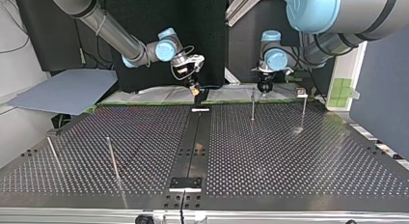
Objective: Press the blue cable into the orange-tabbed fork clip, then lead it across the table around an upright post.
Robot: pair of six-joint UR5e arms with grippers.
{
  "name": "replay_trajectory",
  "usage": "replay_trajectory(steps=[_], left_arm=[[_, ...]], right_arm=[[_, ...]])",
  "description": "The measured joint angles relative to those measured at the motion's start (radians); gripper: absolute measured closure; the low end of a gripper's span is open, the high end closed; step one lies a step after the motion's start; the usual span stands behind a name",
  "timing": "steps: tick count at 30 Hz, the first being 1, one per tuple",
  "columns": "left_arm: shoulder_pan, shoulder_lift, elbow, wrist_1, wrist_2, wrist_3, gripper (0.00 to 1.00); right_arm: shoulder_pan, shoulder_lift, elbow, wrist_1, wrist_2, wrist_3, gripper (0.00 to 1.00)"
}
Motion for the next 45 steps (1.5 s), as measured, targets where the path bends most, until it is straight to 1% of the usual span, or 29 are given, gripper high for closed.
replay_trajectory(steps=[5,11,18,23,29,35,45], left_arm=[[0.000,0.000,0.017,-0.016,-0.001,0.000,1.00],[0.001,0.000,0.022,-0.019,-0.002,0.000,1.00],[0.002,-0.001,0.022,-0.005,-0.003,0.000,1.00],[0.004,-0.001,0.022,0.007,-0.004,-0.002,1.00],[0.006,-0.008,0.022,0.016,-0.004,-0.011,1.00],[0.008,-0.012,0.022,0.049,-0.019,-0.019,1.00],[0.008,-0.017,0.022,0.074,-0.026,-0.027,1.00]], right_arm=[[-0.006,0.017,0.000,0.005,0.006,-0.006,1.00],[-0.013,0.034,-0.001,0.003,0.008,-0.006,1.00],[-0.026,0.053,-0.006,0.001,0.008,-0.006,1.00],[-0.033,0.058,-0.007,-0.001,0.009,-0.006,1.00],[-0.035,0.060,-0.007,-0.003,0.010,-0.006,1.00],[-0.035,0.062,-0.007,-0.003,0.009,-0.006,1.00],[-0.035,0.069,-0.009,-0.007,0.010,-0.005,1.00]])
